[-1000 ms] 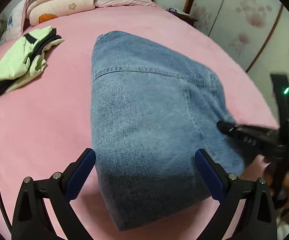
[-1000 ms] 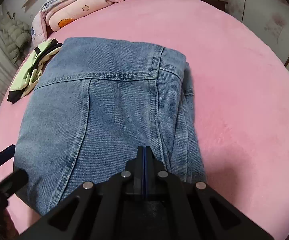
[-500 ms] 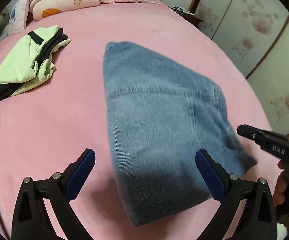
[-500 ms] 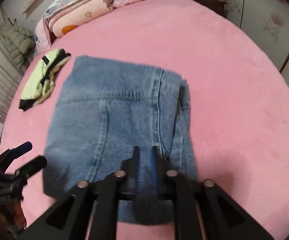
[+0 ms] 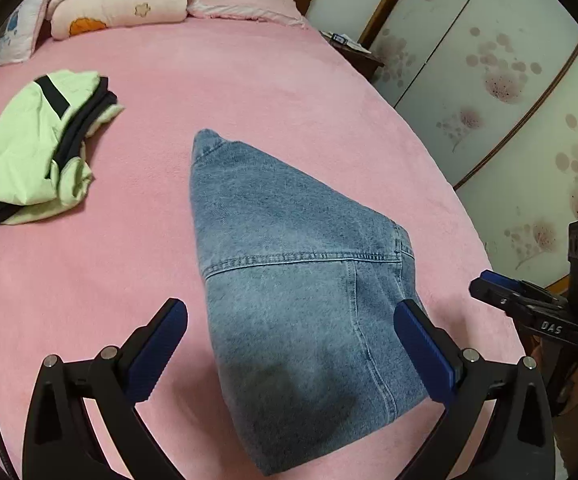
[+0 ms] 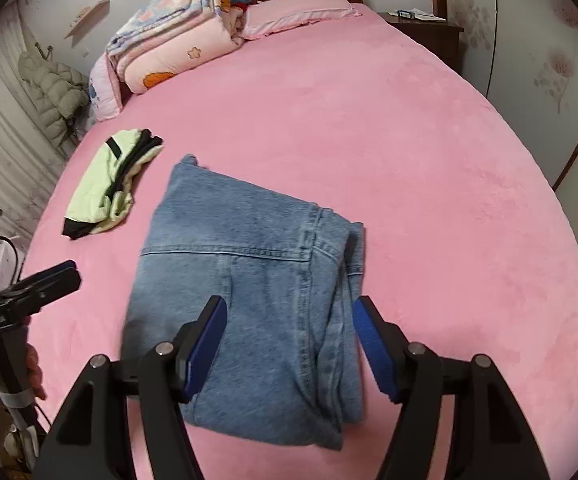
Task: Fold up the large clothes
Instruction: 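Grasp the folded denim bundle with both tools and lift it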
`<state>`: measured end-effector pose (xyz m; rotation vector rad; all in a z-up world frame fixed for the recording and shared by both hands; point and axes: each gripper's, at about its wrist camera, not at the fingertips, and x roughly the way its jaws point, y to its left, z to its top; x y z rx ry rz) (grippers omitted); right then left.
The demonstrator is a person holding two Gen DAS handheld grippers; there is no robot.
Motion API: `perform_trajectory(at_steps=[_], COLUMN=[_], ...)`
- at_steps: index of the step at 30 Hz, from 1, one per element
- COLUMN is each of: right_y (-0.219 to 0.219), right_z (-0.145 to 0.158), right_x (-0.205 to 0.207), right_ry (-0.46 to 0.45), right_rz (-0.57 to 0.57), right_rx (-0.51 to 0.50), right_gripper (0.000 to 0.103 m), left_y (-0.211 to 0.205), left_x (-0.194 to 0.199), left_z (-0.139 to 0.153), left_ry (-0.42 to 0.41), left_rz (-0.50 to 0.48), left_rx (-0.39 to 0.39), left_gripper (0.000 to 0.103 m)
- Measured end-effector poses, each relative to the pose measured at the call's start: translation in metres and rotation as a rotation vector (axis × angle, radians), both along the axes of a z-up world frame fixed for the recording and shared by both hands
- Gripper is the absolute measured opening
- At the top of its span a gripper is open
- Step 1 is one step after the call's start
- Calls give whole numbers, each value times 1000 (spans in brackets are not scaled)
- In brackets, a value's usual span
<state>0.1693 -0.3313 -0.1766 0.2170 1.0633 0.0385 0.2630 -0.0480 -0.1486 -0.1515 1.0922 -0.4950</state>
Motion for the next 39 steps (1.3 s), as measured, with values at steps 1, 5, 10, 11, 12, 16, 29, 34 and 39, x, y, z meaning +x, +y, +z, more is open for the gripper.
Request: perform_trajectory(at_steps=[1,5,10,11,12,16,29,34,39], right_y=[-1,-4,-9,-12,-15,-27,-36,-16,-10], right_z=[-4,-20,-55,-62,-72,-103,-151,-150,-142], right_x=[4,16,33,36,40,55,84,87,78], right_ry=[6,10,70,85,107,181,210,183,152], right_rz=[1,19,29,25,20,13,102,174,163], right_rx=[-4,31,49,55,59,76,302,274,230], right_gripper=[69,81,81,81,81,81,80,51,38], left_y=[-1,-6,-11,-12,-13,-16,-23,-34,-41], left_x=[4,23,38,42,44,51,68,60,51], left_z=[-4,-31,-73,-83,-90,-111,-160,-165,-155], left_ry=[15,92,194,215,227,252,341,275,204], left_rz=[4,10,-5,-8,-10,-10,-73,-98,-86], left_rx=[-2,-11,-21,-22,-22,-36,-127,-46,14], left_gripper=[103,103,102,102,102,102,103,102,86])
